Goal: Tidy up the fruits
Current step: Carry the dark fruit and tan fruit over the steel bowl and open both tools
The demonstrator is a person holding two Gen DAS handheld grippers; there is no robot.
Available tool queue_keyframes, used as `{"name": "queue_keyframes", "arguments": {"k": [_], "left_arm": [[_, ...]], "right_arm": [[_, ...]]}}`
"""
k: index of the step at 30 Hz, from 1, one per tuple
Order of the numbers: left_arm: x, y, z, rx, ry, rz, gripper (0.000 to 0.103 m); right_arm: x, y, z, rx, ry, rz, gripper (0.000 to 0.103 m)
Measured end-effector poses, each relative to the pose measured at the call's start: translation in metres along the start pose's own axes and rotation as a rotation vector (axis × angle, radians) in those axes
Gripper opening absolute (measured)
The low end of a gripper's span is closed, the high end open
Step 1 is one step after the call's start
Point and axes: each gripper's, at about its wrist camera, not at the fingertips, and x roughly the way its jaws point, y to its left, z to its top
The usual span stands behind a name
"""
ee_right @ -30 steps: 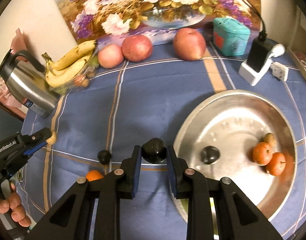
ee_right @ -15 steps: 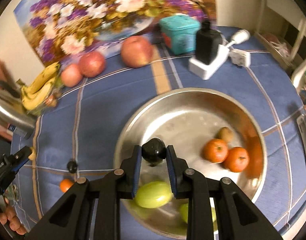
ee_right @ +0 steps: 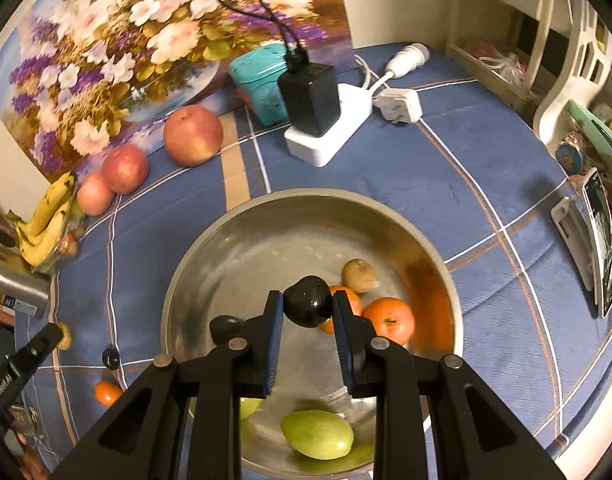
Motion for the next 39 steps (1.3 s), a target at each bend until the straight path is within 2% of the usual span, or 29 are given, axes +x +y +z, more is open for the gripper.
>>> {"name": "queue_keyframes", "arguments": {"k": [10, 19, 29, 39], "left_arm": [[0.014, -0.073, -0.022, 0.223, 0.015, -0.001, 0.025], [0.036, -0.109, -0.042, 0.373, 0.032, 0.031, 0.025], [0.06, -0.112, -0.054, 0.392, 0.091, 0.034, 0.025], [0.067, -0.111, -0.057, 0.393, 0.11, 0.041, 0.025]], "right_arm": [[-0.009, -0.009, 0.003, 0.019, -0.024, 0.009, 0.026], [-0.002, -0.007, 0.002, 0.018, 0.006, 0.024, 0.026], [0.021, 0.0, -0.006, -0.007, 0.081, 0.027, 0.026], [0.032, 0.002, -0.013, -0.03, 0.124, 0.01, 0.026]]}}
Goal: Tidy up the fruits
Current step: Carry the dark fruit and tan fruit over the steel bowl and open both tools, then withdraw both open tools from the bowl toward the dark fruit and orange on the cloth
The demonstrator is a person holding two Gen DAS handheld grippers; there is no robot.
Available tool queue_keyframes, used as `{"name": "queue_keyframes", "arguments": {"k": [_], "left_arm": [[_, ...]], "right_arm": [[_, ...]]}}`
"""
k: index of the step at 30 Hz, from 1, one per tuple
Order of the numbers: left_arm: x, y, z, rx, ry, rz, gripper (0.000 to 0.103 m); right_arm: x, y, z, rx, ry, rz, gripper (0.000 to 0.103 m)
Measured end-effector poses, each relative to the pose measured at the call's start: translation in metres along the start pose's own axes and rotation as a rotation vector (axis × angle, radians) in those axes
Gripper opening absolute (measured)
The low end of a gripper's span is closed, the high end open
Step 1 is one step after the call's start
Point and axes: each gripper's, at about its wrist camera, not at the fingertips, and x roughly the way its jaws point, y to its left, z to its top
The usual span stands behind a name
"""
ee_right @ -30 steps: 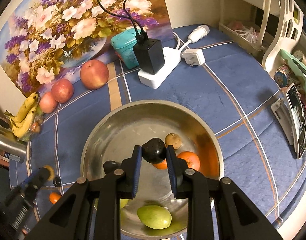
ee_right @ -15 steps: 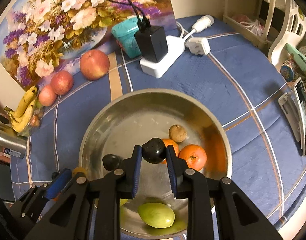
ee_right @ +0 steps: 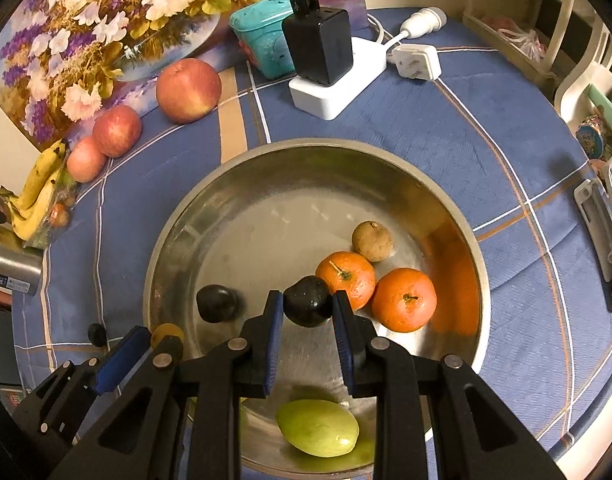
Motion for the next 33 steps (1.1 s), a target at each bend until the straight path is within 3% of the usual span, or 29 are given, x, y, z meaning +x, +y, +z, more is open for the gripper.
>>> {"name": "queue_keyframes", "arguments": {"k": [8, 12, 18, 21, 33], "left_arm": [[0.002, -0.003, 0.0, 0.015, 0.011, -0.006, 0.025], [0.001, -0.003, 0.001, 0.02, 0.012, -0.004, 0.026], [0.001, -0.003, 0.002, 0.02, 0.017, -0.004, 0.027], [0.0, 0.0, 0.002, 0.011, 0.019, -0.002, 0.033], [-0.003, 0.035, 0.003, -0.126, 0.025, 0.022, 0.045]], "right_arm": [[0.002, 0.003, 0.001, -0.011, 0.008, 0.0, 0.027], [-0.001, 0.003, 0.001, -0.009, -0.002, 0.001, 0.036], [-0.005, 0.004, 0.002, -0.013, -0.016, -0.001, 0.036], [-0.005, 0.004, 0.002, -0.013, -0.017, -0.002, 0.037], [-0.006, 0.006, 0.003, -0.017, -0.015, -0.004, 0.037]]}}
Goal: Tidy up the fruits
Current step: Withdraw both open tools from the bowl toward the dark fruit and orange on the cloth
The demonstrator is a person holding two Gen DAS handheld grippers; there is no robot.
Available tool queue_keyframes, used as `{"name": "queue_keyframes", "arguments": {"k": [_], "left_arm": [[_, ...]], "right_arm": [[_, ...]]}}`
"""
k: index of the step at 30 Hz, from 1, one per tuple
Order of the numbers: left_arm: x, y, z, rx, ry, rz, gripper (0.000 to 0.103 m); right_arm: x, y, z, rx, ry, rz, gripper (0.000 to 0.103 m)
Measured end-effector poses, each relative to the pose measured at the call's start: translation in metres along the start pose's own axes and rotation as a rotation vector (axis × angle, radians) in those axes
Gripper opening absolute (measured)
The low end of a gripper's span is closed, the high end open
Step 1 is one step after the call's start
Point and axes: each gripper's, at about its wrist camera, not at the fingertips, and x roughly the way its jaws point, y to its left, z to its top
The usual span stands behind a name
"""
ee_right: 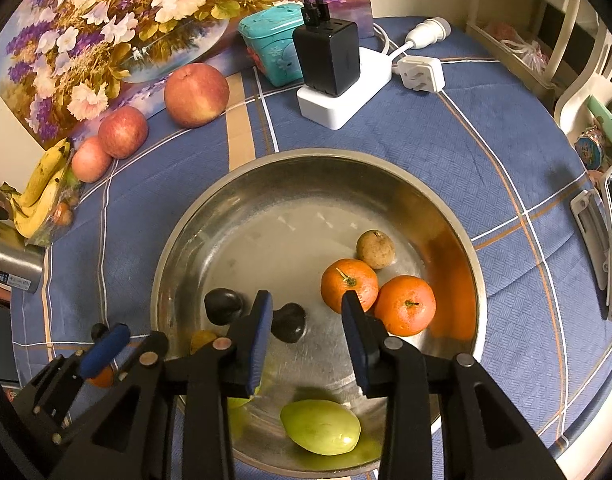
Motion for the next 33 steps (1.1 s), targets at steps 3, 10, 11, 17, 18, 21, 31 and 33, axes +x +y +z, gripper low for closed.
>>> {"name": "queue_keyframes", "arguments": {"k": [3, 10, 11, 17, 18, 21, 31, 33], "left_arm": [[-0.003, 0.015, 0.002, -0.055, -0.002, 0.016, 0.051], [-0.009, 0.055, 0.005, -0.19, -0.011, 0.058, 0.066], [-0.01, 0.06, 0.005, -0.205, -0.013, 0.062, 0.068], [-0.014, 0.091, 0.004, -0.302, -0.019, 0.073, 0.076], [-0.014, 0.095, 0.004, -0.316, -0.02, 0.072, 0.076], [-0.015, 0.103, 0.004, -0.349, -0.024, 0.07, 0.077], [-0.015, 0.115, 0.0, -0.386, -0.031, 0.094, 0.101], [-0.015, 0.117, 0.0, -0.386, -0.034, 0.106, 0.103]], "right_arm": [[-0.001, 0.002, 0.0, -0.007, 0.0, -0.002, 0.037], [-0.004, 0.011, 0.0, -0.033, -0.005, -0.008, 0.037], [-0.004, 0.012, 0.0, -0.036, -0.005, -0.01, 0.037], [-0.006, 0.021, -0.002, -0.067, -0.009, -0.021, 0.048], [-0.006, 0.023, -0.002, -0.073, -0.009, -0.022, 0.048], [-0.008, 0.027, -0.003, -0.09, -0.013, -0.025, 0.048], [-0.004, 0.035, -0.005, -0.117, -0.001, -0.034, 0.054], [-0.004, 0.035, -0.005, -0.12, 0.001, -0.036, 0.054]]}}
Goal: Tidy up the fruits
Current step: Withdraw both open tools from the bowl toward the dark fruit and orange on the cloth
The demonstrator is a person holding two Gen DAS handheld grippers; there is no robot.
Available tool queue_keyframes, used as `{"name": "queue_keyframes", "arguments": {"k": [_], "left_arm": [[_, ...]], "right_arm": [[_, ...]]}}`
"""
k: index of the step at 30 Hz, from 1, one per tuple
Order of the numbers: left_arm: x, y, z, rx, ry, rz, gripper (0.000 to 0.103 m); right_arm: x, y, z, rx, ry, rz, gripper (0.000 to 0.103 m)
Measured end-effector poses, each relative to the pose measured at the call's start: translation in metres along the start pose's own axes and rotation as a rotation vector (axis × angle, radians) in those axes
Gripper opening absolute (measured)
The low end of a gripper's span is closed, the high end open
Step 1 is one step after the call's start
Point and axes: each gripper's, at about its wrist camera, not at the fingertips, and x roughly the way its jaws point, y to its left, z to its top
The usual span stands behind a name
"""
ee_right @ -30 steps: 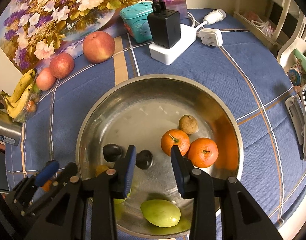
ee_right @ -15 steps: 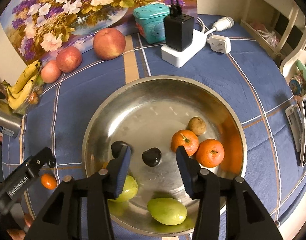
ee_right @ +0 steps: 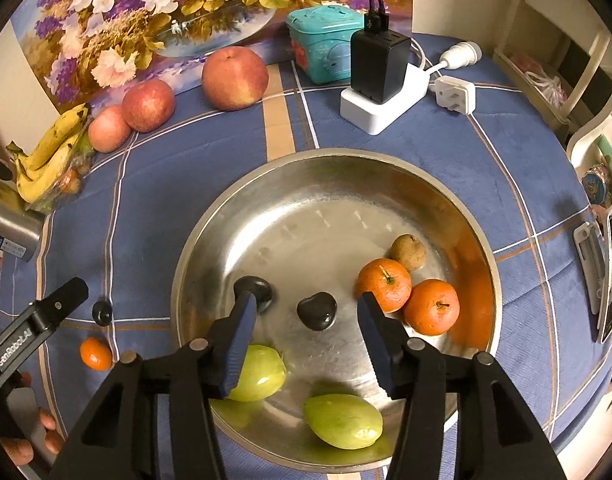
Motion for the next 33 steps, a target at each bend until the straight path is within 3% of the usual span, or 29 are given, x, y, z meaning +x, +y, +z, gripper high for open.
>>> {"name": "queue_keyframes", "arguments": {"k": [2, 5, 21, 24, 33], "left_arm": [[-0.0006, 0.001, 0.0001, -0.001, -0.003, 0.003, 0.103], [-0.0006, 0.0015, 0.0002, 0.003, -0.006, 0.013, 0.103], [-0.0021, 0.0022, 0.001, 0.019, -0.029, 0.032, 0.103], [-0.0025, 0.0025, 0.0008, 0.024, -0.034, 0.044, 0.103], [-0.0026, 0.002, 0.0013, 0.03, -0.041, 0.04, 0.103]], "right_arm": [[0.0004, 0.0004, 0.0, -0.002, 0.002, -0.002, 0.055], [0.0, 0.0009, -0.0001, -0.004, 0.001, -0.004, 0.065], [0.0021, 0.0007, 0.0, -0.019, 0.001, -0.019, 0.069], [0.0012, 0.002, -0.0004, -0.029, -0.01, -0.02, 0.094], [-0.0027, 0.0051, -0.0003, -0.044, -0.05, -0.011, 0.095]]}}
